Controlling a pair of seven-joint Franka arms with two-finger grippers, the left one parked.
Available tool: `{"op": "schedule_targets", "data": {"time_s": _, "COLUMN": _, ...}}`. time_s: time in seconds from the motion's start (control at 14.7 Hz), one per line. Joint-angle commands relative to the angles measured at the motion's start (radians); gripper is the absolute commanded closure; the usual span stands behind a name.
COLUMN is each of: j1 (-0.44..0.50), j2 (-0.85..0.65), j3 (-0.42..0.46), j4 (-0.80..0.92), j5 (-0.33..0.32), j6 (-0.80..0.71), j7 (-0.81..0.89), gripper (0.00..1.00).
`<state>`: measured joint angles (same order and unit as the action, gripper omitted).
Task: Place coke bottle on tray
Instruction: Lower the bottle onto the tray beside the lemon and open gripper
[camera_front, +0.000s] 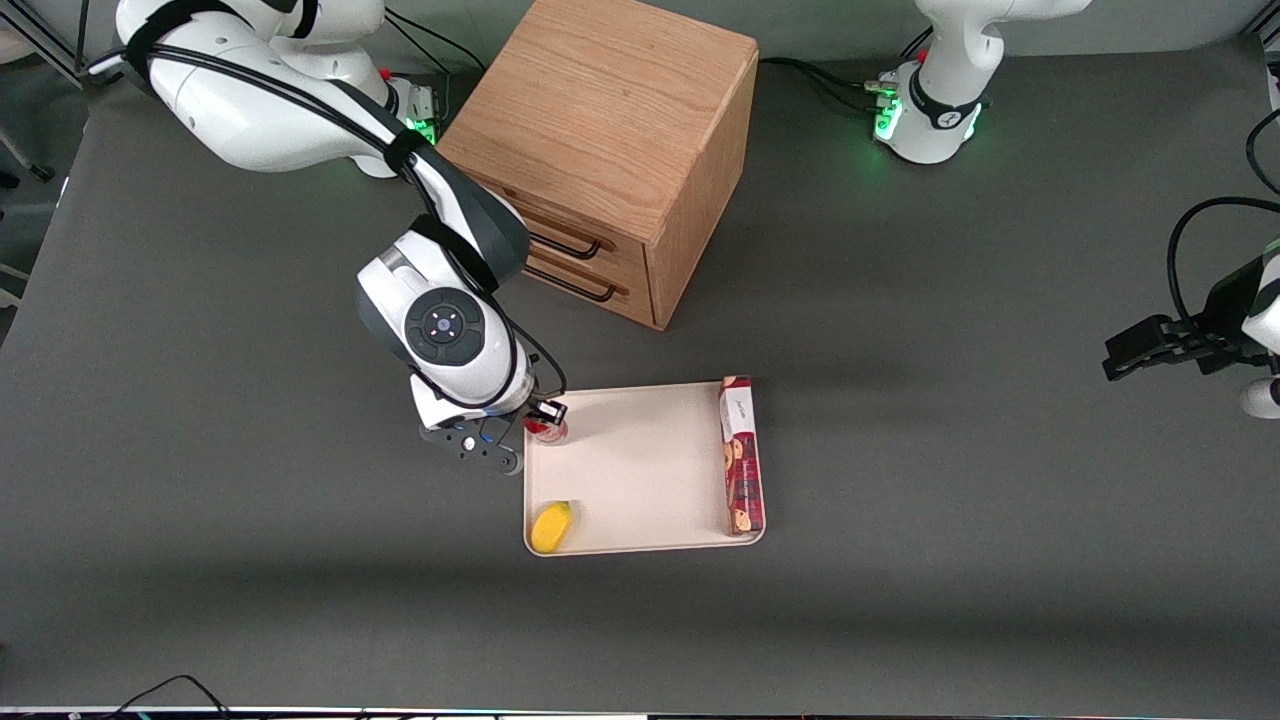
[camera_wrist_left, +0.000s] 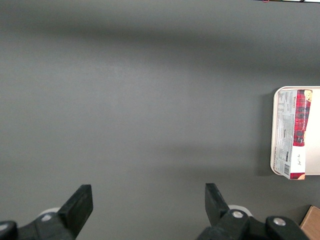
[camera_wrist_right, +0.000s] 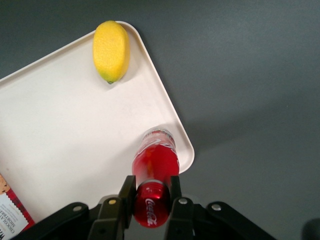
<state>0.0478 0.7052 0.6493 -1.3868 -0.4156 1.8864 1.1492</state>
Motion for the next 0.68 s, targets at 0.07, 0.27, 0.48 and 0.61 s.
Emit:
{"op": "schedule_targets", "data": {"time_s": 0.07, "j1": -0.003, "j2": 0.008, "j3": 0.015, "j4": -0.006, "j5": -0.035, "j6": 0.028, "j7": 0.038, "gripper": 0.80}}
{"op": "schedule_targets", "data": {"time_s": 0.27, "j1": -0.005, "j2": 0.007, "j3": 0.015, "j4": -0.001, "j5": -0.034, "j6": 0.028, "j7": 0.038, "gripper": 0.10}}
{"op": "schedule_targets", "data": {"time_s": 0.48, "j1": -0.012, "j2": -0.068, "j3": 0.039, "j4": 0.012, "j5": -0.031, "j6": -0.039, "j7": 0.026, "gripper": 0.00}}
{"op": "schedule_targets", "data": {"time_s": 0.61, "j1": -0.026, "j2": -0.174, "j3": 0.067, "j4": 0.057, "j5": -0.026, "j6": -0.171, "j7": -0.020, "gripper": 0.00}}
